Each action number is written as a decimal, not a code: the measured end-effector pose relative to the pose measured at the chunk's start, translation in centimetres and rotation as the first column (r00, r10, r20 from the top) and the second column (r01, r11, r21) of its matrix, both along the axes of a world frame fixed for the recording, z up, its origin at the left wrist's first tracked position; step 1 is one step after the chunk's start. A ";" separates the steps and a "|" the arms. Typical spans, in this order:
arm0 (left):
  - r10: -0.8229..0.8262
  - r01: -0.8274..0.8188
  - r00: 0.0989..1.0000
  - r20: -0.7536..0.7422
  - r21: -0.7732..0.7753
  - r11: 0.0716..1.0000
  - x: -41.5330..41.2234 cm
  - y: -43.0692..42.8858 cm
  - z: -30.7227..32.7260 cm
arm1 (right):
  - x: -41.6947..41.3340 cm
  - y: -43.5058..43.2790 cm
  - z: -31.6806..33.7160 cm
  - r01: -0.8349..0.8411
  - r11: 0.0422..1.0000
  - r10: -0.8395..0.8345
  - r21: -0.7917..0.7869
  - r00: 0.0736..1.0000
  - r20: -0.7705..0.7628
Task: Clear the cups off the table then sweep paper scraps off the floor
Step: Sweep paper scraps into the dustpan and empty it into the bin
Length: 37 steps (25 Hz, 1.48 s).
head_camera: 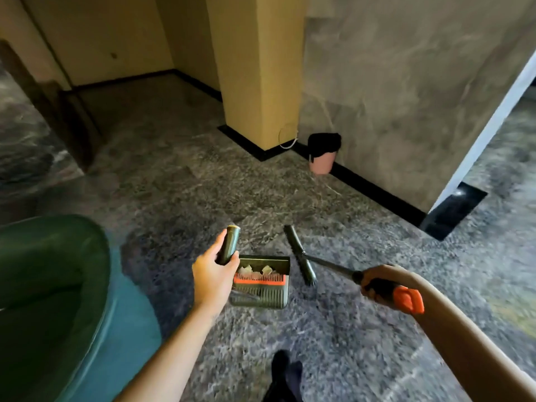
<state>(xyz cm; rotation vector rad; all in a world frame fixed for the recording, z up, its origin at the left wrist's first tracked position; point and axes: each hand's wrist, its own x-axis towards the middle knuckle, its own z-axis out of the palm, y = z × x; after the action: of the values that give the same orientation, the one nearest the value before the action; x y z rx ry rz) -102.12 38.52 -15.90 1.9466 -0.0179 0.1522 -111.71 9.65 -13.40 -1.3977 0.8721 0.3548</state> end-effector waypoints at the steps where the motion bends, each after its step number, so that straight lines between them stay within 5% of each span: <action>1: -0.011 0.011 1.000 -0.008 0.010 1.000 4.4 -1.6 -0.1 | 4.0 -1.2 0.3 0.019 1.000 -0.019 0.009 1.000 -0.004; 8: -0.144 0.143 0.990 0.009 0.037 0.989 31.8 -13.2 1.9 | 28.3 -11.2 2.0 0.158 0.979 -0.153 0.125 0.987 -0.050; 20: -0.382 0.384 0.923 -0.036 0.100 0.918 79.8 -34.6 0.7 | 71.2 -30.0 -1.2 0.476 0.814 -0.481 0.334 0.874 -0.072; 26: -0.516 0.522 0.853 -0.081 0.116 0.845 98.7 -41.3 -0.1 | 85.4 -34.1 -2.0 0.621 0.744 -0.615 0.246 0.781 -0.112; 32: -0.716 0.738 0.675 -0.181 0.132 0.662 117.4 -47.8 -3.3 | 99.6 -34.5 -6.8 0.716 0.696 -0.693 0.052 0.689 -0.213; 37: -0.867 0.899 0.434 -0.243 0.173 0.402 131.2 -52.1 -5.5 | 110.0 -32.7 -9.8 0.856 0.516 -0.823 0.033 0.506 -0.259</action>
<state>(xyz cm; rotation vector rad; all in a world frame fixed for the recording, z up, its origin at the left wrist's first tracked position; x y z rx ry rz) 29.10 -13.61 -21.37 1.9537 -1.0689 -0.7393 -1.70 -23.05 -23.23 -0.6300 1.5675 -0.2074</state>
